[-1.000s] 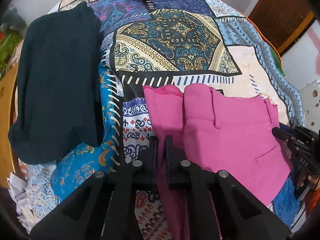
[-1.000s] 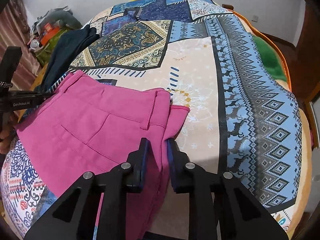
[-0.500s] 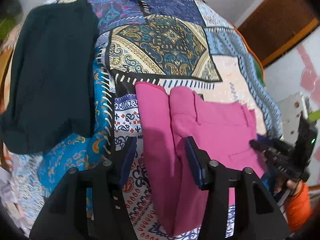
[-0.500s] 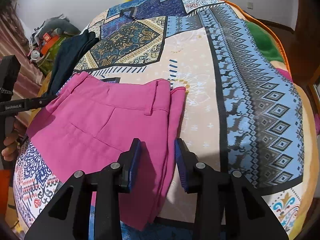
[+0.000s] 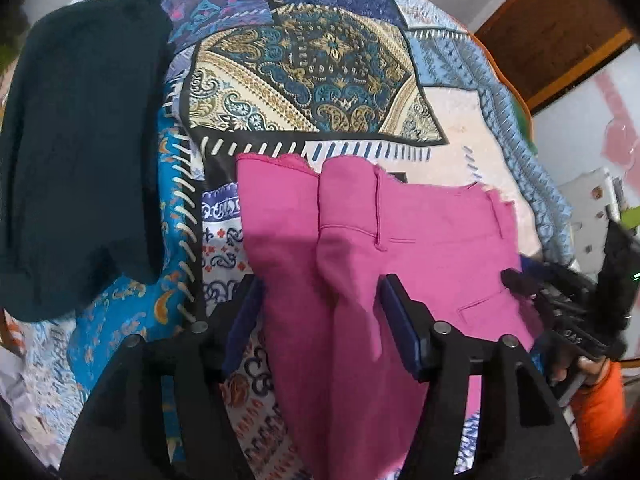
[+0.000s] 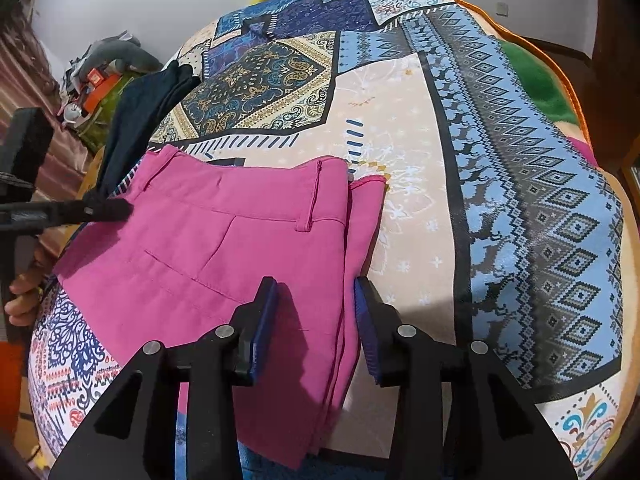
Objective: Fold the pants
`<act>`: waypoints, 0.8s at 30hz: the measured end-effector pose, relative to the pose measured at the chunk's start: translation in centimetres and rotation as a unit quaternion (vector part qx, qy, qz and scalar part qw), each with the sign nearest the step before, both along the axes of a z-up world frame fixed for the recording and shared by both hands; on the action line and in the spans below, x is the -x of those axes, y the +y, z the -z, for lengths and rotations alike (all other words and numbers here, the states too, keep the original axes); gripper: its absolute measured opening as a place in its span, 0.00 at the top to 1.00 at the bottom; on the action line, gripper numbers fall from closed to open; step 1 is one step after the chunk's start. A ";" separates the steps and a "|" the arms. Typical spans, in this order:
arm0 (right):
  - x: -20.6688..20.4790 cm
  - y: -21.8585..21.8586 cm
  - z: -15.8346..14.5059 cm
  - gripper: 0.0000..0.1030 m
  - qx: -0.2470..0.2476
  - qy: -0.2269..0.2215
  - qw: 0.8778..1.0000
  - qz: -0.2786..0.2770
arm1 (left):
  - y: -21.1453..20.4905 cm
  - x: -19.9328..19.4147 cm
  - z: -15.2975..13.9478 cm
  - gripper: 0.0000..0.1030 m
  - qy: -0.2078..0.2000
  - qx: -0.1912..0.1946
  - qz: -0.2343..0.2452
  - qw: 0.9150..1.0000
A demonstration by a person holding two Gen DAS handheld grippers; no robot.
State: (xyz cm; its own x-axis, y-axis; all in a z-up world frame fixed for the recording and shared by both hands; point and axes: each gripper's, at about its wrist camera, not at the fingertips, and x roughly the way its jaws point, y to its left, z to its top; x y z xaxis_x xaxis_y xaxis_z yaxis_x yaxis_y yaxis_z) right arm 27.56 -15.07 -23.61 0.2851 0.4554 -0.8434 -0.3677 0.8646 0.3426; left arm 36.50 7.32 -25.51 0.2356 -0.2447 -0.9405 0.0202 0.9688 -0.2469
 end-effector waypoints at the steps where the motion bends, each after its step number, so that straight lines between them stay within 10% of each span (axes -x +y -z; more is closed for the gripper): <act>1: 0.0 0.1 0.0 0.67 0.001 -0.001 1.000 -0.001 | -0.2 0.0 0.0 0.39 -0.004 -0.005 0.002 1.000; 12: 0.0 0.5 -0.8 0.92 0.023 -0.044 0.999 0.002 | -1.5 0.5 -1.9 0.90 -0.059 -0.054 0.023 0.997; 24: 0.2 1.9 -5.7 0.94 0.025 -0.127 0.992 -0.009 | 0.0 1.9 -7.2 0.95 -0.133 -0.063 -0.001 0.989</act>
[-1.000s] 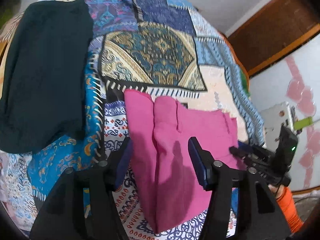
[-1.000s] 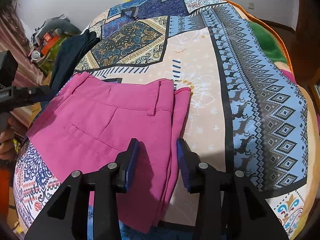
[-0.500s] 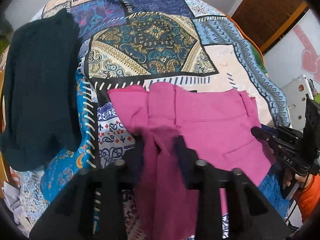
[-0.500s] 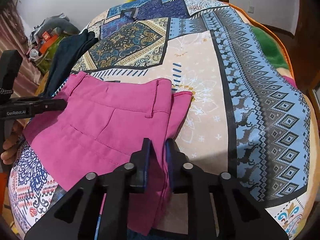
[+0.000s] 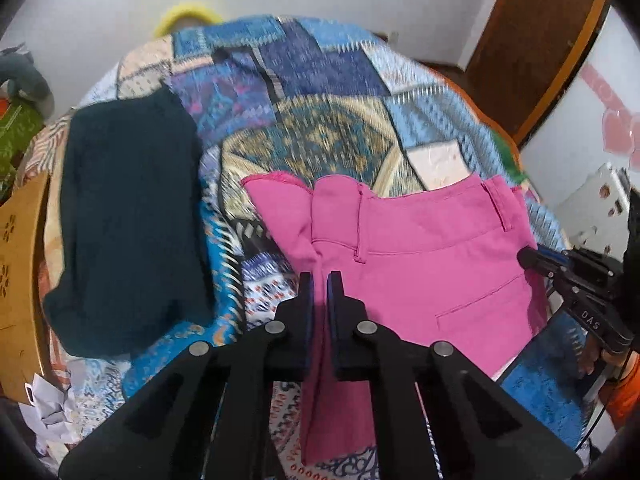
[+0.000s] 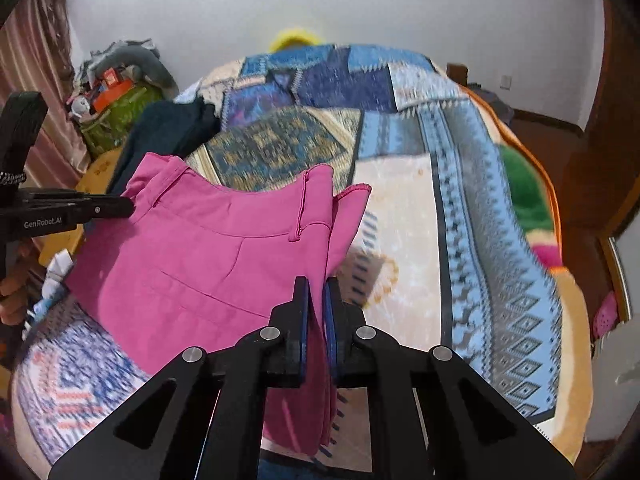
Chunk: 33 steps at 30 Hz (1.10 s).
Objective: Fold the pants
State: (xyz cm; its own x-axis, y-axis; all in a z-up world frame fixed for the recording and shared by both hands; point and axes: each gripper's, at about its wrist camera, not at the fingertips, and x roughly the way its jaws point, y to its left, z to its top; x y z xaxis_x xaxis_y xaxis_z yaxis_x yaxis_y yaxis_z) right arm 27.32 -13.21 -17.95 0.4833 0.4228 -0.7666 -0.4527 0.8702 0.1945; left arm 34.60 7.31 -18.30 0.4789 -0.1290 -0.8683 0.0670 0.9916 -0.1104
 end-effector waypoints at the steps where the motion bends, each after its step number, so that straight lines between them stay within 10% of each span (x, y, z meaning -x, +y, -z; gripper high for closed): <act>1: -0.1 0.1 -0.4 0.94 -0.004 -0.004 1.000 0.001 | 0.4 0.1 -0.8 0.95 -0.009 0.004 -0.005 1.000; 9: -1.4 3.5 -4.8 0.94 -0.020 -0.052 0.998 -0.012 | 4.8 1.2 -6.1 1.00 -0.075 0.000 -0.048 0.996; 33: -5.9 19.1 -5.6 0.94 -0.027 -0.067 0.992 -0.107 | 20.3 0.8 -6.2 1.00 -0.105 -0.060 -0.182 0.976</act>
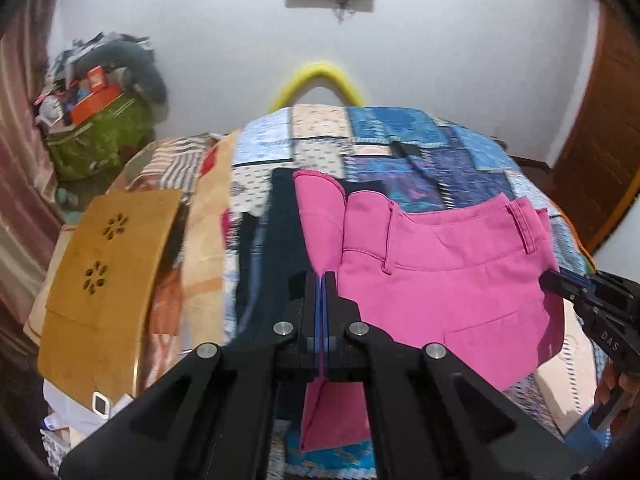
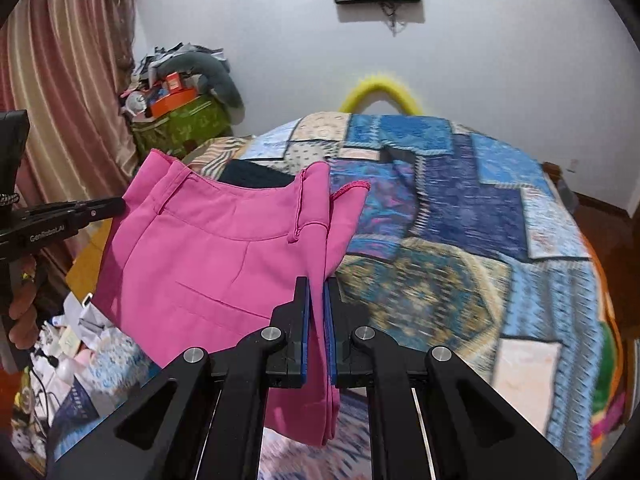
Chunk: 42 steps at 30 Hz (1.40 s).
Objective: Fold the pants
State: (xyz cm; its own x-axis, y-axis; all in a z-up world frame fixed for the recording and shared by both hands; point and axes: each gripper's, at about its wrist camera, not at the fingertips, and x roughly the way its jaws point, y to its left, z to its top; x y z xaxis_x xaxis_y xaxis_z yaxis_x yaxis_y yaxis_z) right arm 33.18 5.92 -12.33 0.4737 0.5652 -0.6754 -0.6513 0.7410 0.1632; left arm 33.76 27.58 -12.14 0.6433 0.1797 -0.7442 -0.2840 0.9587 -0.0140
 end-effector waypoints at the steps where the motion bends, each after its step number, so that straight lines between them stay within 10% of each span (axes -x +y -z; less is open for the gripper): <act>1: -0.2 0.7 0.2 0.94 -0.001 0.003 1.000 -0.003 | 0.5 -0.1 0.3 1.00 0.002 -0.001 -0.005 1.000; 20: -2.5 6.7 7.0 0.85 0.046 0.078 0.996 -0.005 | 7.8 -2.0 12.1 0.97 0.094 0.031 -0.069 0.993; 28: -0.5 5.5 3.8 0.74 0.048 0.038 0.998 -0.006 | 5.1 0.7 7.7 0.68 0.074 0.001 -0.043 0.996; 42: 13.1 -0.4 -10.1 0.74 -0.088 -0.119 0.988 -0.041 | -3.9 14.3 -6.7 0.67 -0.100 0.007 0.010 0.995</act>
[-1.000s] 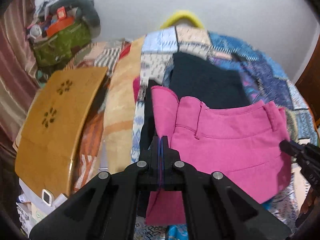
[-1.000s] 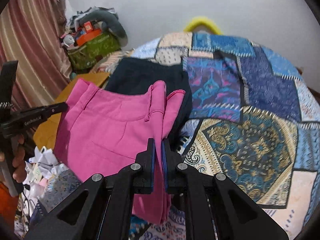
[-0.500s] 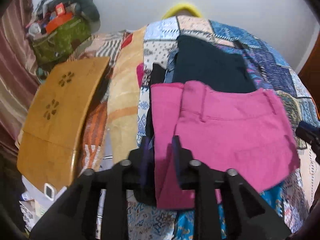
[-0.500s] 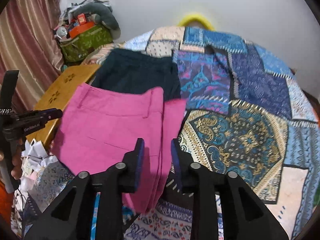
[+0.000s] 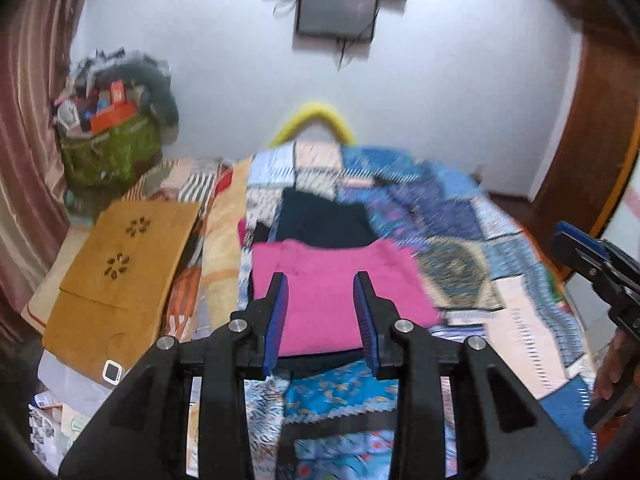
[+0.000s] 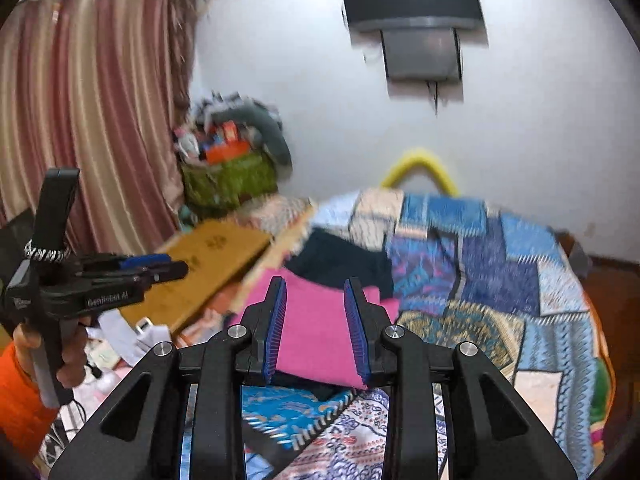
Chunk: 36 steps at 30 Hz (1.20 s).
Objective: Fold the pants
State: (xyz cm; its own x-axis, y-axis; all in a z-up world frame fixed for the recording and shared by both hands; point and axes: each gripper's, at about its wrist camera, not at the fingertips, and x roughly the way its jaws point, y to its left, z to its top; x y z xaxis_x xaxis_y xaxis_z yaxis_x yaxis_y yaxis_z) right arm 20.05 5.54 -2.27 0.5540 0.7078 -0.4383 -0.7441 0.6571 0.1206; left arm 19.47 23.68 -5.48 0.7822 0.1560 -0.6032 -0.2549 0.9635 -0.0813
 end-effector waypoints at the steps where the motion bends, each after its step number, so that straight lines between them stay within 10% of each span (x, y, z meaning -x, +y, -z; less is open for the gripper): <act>1: 0.8 -0.5 -0.6 0.74 -0.010 -0.009 1.000 -0.002 | -1.0 1.4 -1.0 0.67 -0.014 -0.009 0.003 1.000; 12: 10.0 -5.2 -5.0 0.73 -0.080 -0.092 0.993 -0.003 | -9.4 14.7 -8.0 0.50 -0.166 -0.104 -0.011 0.981; 15: 11.9 -5.7 -5.4 0.57 -0.086 -0.110 0.990 0.007 | -10.3 17.2 -9.2 0.39 -0.194 -0.106 -0.017 0.975; 27: 14.2 -6.2 -5.9 0.01 -0.109 -0.135 0.984 0.050 | -10.6 20.9 -9.8 0.00 -0.222 -0.088 -0.035 0.970; 36: 14.8 -6.6 -5.4 0.00 -0.107 -0.133 0.984 0.056 | -10.0 20.6 -9.4 0.00 -0.215 -0.084 -0.037 0.972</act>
